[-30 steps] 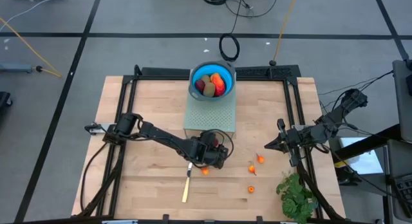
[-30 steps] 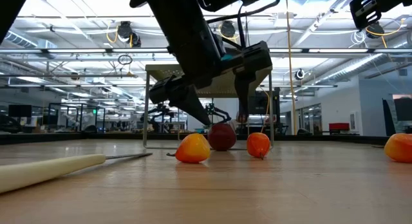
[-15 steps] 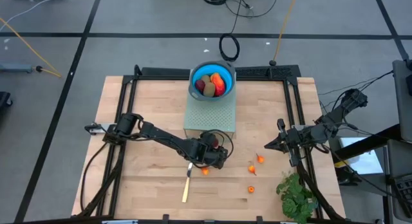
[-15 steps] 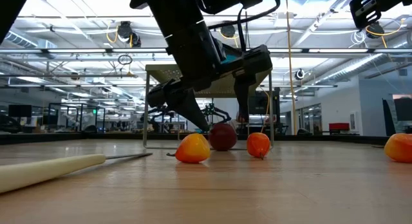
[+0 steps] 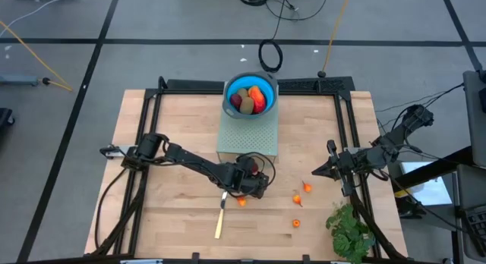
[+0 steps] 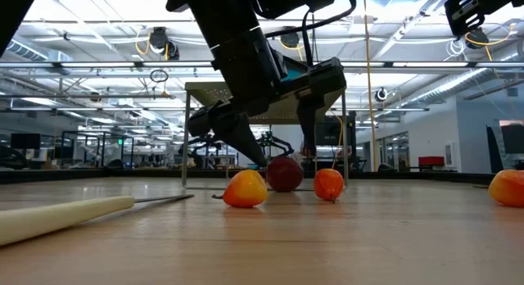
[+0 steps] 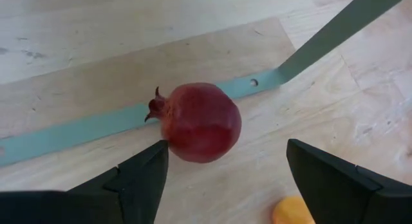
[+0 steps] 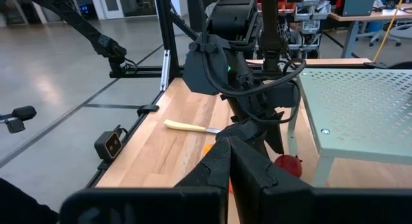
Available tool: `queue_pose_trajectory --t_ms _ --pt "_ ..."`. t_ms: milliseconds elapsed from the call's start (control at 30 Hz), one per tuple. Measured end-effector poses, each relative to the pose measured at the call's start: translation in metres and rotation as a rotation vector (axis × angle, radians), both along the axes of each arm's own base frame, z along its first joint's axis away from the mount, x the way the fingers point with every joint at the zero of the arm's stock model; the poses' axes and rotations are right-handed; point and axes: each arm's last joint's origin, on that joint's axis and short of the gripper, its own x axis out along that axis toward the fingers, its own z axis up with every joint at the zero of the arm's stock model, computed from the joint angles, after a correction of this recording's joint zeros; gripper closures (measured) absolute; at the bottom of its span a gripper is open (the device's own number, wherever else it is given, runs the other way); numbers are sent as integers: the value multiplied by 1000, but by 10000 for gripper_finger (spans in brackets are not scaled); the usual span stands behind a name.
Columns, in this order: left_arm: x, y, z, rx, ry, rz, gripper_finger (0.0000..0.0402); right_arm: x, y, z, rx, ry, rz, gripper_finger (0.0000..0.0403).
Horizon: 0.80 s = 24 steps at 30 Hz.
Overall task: Pick & Place Fruit
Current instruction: Put the pomegranate into the blue strainer bowl on the shelf
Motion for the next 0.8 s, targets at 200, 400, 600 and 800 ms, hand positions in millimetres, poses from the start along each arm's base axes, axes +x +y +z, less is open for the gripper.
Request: queue_pose_trajectory --t_ms 200,400,600,800 --pt "3 -2 -11 -37 19 -17 158 0 0 1 9 -12 0 403" --pt "7 -4 -17 -71 4 -29 213 0 0 1 9 -12 0 403" --pt "9 -5 -18 -76 -16 -38 244 0 0 1 10 -13 0 403" --pt "10 -10 -17 -134 -31 -73 236 0 0 1 10 -12 0 403"
